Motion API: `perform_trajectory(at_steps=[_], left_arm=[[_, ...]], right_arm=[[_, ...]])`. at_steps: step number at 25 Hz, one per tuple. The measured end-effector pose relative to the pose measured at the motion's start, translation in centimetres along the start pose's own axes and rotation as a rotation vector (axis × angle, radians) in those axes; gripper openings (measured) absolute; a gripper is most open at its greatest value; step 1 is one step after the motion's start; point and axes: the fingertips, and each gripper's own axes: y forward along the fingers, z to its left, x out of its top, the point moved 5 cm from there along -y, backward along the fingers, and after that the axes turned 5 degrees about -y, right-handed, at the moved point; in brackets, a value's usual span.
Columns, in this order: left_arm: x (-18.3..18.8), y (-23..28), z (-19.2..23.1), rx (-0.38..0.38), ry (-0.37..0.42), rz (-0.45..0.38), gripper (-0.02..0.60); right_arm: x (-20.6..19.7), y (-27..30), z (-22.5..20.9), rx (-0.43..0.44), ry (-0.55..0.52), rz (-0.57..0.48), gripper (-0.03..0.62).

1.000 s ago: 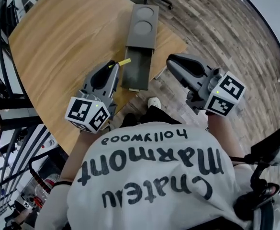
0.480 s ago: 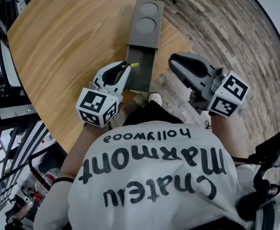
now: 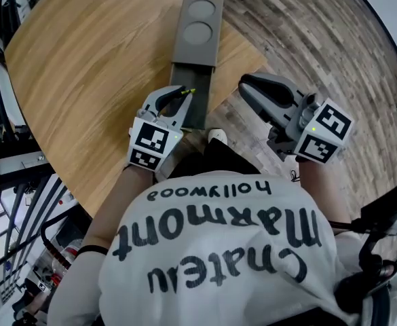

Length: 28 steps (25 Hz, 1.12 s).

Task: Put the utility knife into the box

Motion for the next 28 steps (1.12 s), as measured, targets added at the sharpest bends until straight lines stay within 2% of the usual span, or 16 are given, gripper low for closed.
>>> perform_trajectory(at_steps=[6,13,17,22,28], left_arm=[[-1.5,1.1,0.9,0.023,-0.004,0.05,0.048],[-2.8,1.9,0.8,-0.009,0.028,0.073,0.046],[-2.8,2.3,0.8,-0.013,0.036,0.069,0.048],[-3.0,2.4,0.2,-0.018,0.091,0.063,0.051],[-1.7,1.8,0.7,-0.022,0.044,0.022,0.058]], right_arm=[[-0.4,-0.2,-0.2,0.0,0.006,0.006,0.051],[-0.6,-0.4,-0.4,-0.012,0.01,0.003,0.051],[-0.9,-0.5,-0.8,-0.011,0.019,0.006,0.051],[-1.2,-0.4,-0.8,-0.007,0.026,0.015,0.051],[-1.1,0.1,-0.7,0.001,0.028,0.023,0.051]])
